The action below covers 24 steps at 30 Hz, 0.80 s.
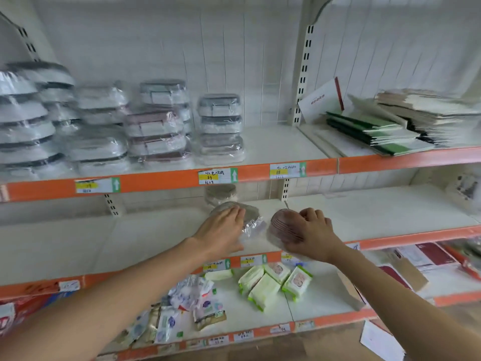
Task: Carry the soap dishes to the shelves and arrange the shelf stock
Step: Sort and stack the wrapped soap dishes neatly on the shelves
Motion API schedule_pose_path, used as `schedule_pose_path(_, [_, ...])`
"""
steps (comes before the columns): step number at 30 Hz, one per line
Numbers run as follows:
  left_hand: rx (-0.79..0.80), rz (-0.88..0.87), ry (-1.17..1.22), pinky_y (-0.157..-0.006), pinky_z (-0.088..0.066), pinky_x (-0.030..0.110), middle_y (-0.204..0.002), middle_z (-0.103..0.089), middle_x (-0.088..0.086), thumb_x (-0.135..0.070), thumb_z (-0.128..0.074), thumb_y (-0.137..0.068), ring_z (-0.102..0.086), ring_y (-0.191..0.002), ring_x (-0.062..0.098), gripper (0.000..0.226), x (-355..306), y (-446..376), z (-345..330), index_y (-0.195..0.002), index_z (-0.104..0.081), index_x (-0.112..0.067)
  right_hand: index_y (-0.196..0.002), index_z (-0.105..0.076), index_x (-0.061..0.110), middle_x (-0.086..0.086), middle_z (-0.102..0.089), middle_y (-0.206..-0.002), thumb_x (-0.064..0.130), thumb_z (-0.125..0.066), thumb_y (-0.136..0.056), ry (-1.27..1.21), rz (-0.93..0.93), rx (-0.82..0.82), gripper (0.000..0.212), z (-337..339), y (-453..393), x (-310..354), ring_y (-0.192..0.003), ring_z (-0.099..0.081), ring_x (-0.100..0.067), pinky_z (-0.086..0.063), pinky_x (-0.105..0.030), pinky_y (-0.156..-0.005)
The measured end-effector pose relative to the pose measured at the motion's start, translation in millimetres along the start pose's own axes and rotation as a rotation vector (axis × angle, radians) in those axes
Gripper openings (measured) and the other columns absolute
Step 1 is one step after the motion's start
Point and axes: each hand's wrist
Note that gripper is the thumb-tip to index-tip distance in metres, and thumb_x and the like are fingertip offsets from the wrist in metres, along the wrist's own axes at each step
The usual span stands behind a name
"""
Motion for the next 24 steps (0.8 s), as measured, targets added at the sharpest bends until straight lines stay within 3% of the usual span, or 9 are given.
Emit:
schedule_pose_path(7, [-0.162,0.041,0.034,-0.116,-0.014,0.028,-0.153,-0.029,0.015,-0.047,-0.057,-0.092,-0.026,-0.142,0.023,0.081,21,36,108,-0.148,-0.020,0.000,-0.140,-0.036,0.042,-0.004,-0.040,-0.123,0.072,-0.025,-0.044,-0.018,0.102,-0.134,0.101,115,6,39,-0.116,-0.035,-0.027,-0.029,-0.035,-0.095])
schedule_pose_path(11, [-0.238,0.073,0.010,-0.115,-0.011,0.027,-0.154,-0.026,0.013,-0.043,-0.057,-0.092,-0.023,-0.143,0.023,0.083,32,35,144,-0.150,-0.014,-0.001,-0.142,-0.033,0.024,-0.001,-0.040,-0.134,0.073,-0.032,-0.045,-0.037,0.157,-0.181,0.108,150,-15,55,-0.123,-0.034,-0.024,-0.027,-0.038,-0.100])
schedule_pose_path(13, [-0.245,0.099,-0.008,-0.116,-0.011,0.027,-0.155,-0.024,0.013,-0.046,-0.058,-0.091,-0.021,-0.144,0.023,0.087,39,31,152,-0.150,-0.013,0.000,-0.144,-0.027,0.017,-0.001,-0.037,-0.141,0.071,-0.051,-0.052,-0.066,0.168,-0.164,0.109,159,-29,59,-0.129,-0.032,-0.023,-0.024,-0.039,-0.105])
schedule_pose_path(16, [-0.221,0.133,-0.043,-0.117,-0.006,0.029,-0.158,-0.016,0.012,-0.047,-0.056,-0.092,-0.015,-0.146,0.023,0.090,49,25,160,-0.151,-0.007,-0.001,-0.146,-0.020,0.014,-0.001,-0.035,-0.144,0.047,-0.075,-0.067,-0.081,0.199,-0.131,0.102,163,-56,61,-0.132,-0.029,-0.022,-0.020,-0.037,-0.107])
schedule_pose_path(21, [-0.228,0.186,-0.086,-0.118,-0.008,0.029,-0.159,-0.014,0.011,-0.041,-0.052,-0.094,-0.014,-0.145,0.022,0.084,69,11,173,-0.152,-0.004,-0.002,-0.145,-0.021,0.013,-0.002,-0.036,-0.143,0.044,-0.076,-0.070,-0.094,0.248,-0.119,0.098,172,-108,63,-0.132,-0.030,-0.022,-0.020,-0.036,-0.107])
schedule_pose_path(24, [-0.255,0.243,-0.079,-0.117,-0.001,0.027,-0.160,-0.007,0.010,-0.040,-0.051,-0.096,-0.007,-0.147,0.020,0.084,80,7,188,-0.152,-0.001,-0.004,-0.141,-0.028,0.013,-0.004,-0.039,-0.141,0.046,-0.074,-0.073,-0.119,0.266,-0.116,0.088,180,-135,71,-0.130,-0.032,-0.023,-0.023,-0.037,-0.104])
Point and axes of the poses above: each hand's wrist, its own y-axis away from the middle knuckle, its own z-axis out of the back of the hand, x = y × z
